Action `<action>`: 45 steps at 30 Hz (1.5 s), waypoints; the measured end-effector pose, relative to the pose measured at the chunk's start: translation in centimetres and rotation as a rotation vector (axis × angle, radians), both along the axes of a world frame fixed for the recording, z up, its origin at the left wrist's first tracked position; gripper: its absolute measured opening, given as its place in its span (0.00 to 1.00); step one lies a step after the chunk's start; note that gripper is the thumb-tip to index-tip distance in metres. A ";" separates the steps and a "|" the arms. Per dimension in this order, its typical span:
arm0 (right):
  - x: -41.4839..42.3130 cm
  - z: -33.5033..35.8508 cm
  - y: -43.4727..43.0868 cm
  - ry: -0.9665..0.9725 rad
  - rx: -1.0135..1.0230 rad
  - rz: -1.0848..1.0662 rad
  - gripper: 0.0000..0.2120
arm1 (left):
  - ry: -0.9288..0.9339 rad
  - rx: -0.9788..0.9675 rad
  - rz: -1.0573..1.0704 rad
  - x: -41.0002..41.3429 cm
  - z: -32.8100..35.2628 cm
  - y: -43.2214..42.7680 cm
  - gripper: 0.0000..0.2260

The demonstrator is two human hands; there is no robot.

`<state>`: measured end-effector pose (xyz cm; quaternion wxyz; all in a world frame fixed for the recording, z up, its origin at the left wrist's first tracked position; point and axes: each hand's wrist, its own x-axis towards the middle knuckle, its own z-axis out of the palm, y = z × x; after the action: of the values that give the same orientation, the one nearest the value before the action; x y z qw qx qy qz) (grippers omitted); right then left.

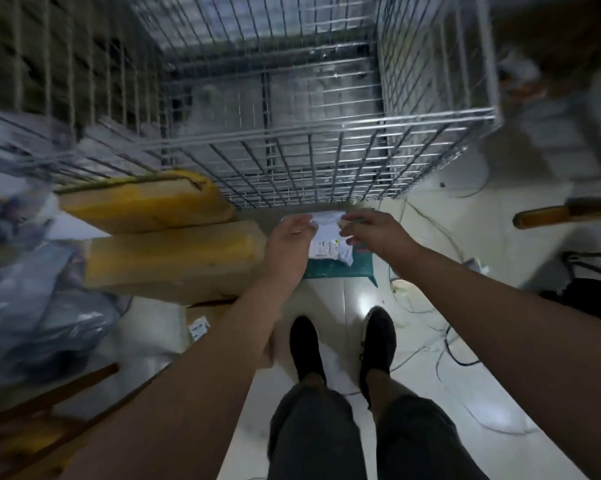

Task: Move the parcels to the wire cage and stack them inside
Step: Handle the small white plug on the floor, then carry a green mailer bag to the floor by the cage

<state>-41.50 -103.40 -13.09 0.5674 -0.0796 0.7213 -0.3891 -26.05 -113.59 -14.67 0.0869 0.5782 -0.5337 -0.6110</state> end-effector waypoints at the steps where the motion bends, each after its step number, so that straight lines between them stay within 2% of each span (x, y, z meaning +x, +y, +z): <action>1: 0.2 3.2 0.3 -0.006 -0.015 -0.004 0.11 | -0.015 -0.022 -0.024 0.2 2.7 0.3 0.07; 5: 1.1 13.8 1.7 -0.001 -0.074 -0.073 0.04 | -0.034 -0.066 -0.142 0.8 12.1 0.7 0.08; 9: 2.9 21.7 4.2 0.033 -0.097 -0.186 0.03 | -0.048 -0.184 -0.358 0.8 19.6 0.5 0.07; 12: 4.5 26.3 6.9 0.054 -0.112 -0.286 0.07 | -0.049 -0.240 -0.571 0.4 24.3 1.1 0.04; 17: 6.6 31.7 13.1 0.102 -0.148 -0.513 0.02 | -0.003 -0.250 -0.874 -1.6 31.0 5.2 0.06; 22: 7.2 34.5 21.1 0.181 -0.157 -0.736 0.10 | 0.041 -0.236 -1.074 -5.5 34.5 13.1 0.06; 26: 8.1 36.1 29.7 0.224 -0.161 -0.926 0.10 | 0.068 -0.283 -1.276 -8.5 36.1 22.0 0.04; 30: 10.6 36.4 39.8 0.254 -0.139 -1.118 0.08 | 0.090 -0.295 -1.476 -9.7 36.8 32.6 0.08; 38: 20.5 34.4 57.5 0.239 -0.021 -1.516 0.03 | 0.120 -0.232 -1.819 -6.4 35.7 52.7 0.06; 45: 28.9 34.0 63.4 0.167 0.044 -1.827 0.04 | 0.124 -0.202 -2.159 -3.1 35.1 62.5 0.06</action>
<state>-12.57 -40.05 20.88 -0.0136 0.5048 0.5497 -0.6655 -29.18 -51.12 20.39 -0.4224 -0.2381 -0.8031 -0.3463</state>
